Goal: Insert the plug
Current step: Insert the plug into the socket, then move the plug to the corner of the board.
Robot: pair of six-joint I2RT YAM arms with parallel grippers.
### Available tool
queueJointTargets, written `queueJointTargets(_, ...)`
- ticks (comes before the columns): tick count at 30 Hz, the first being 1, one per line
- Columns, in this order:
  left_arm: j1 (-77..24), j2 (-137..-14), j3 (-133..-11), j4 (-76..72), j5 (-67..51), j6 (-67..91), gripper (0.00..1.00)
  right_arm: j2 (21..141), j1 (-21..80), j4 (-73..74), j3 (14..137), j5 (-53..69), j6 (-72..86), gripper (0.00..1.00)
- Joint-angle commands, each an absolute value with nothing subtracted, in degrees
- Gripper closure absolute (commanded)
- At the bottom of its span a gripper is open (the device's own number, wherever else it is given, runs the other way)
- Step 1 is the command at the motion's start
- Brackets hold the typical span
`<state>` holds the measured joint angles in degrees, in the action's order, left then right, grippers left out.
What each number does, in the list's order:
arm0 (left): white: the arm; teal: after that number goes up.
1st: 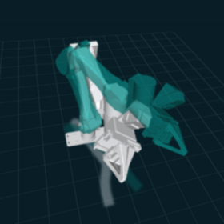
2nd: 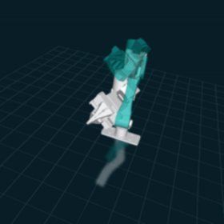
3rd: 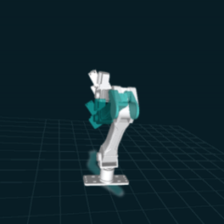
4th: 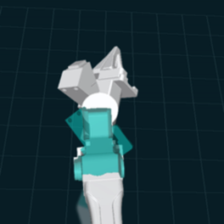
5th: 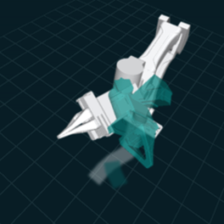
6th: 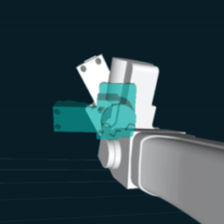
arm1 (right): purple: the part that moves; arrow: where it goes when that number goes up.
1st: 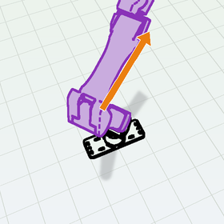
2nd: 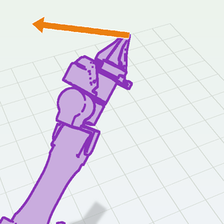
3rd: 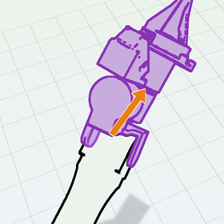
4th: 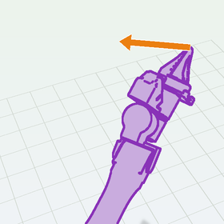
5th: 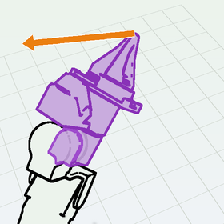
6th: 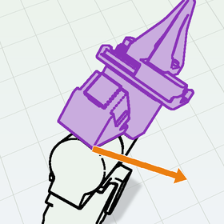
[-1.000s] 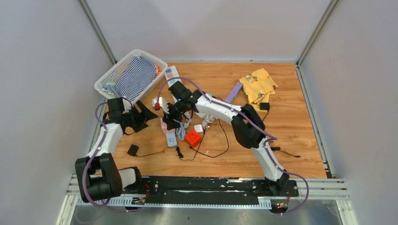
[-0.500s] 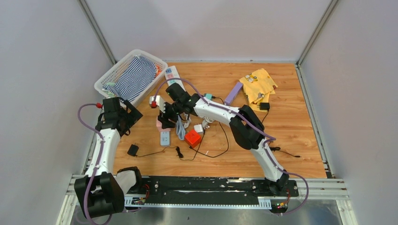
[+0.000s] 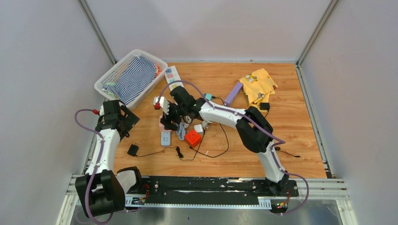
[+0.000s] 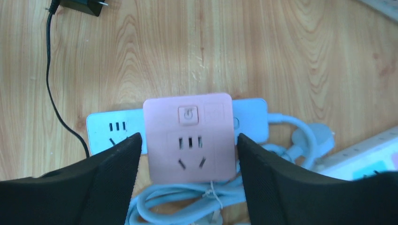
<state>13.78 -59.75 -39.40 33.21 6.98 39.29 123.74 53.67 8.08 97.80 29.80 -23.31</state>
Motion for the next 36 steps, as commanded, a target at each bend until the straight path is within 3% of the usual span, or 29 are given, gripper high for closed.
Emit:
queueJointTargets(1,14.8,-59.8,-39.1,35.8,11.3,40.0,0.0,116.2,54.3,5.7,93.6,27.0,-20.8,0.19)
queueJointTargets(8,15.6,-60.4,-37.9,38.4,16.5,44.2,0.0,105.4,54.3,-2.6,81.2,26.4,-15.6,0.03)
queueJointTargets(18,15.7,-63.8,-37.1,38.6,16.4,47.5,0.17,93.3,54.4,-11.5,65.5,27.3,-12.7,0.02)
queueJointTargets(27,15.7,-65.5,-33.6,34.0,7.2,45.3,0.18,91.8,54.4,-13.5,63.6,25.7,-12.2,0.02)
queueJointTargets(32,15.7,-67.5,-30.5,28.2,-0.7,45.4,0.33,90.2,54.4,-13.5,62.8,24.7,-12.7,0.03)
queueJointTargets(36,15.7,-67.3,-28.5,24.1,-6.0,45.9,0.38,89.8,54.4,-13.4,62.3,23.9,-13.1,0.03)
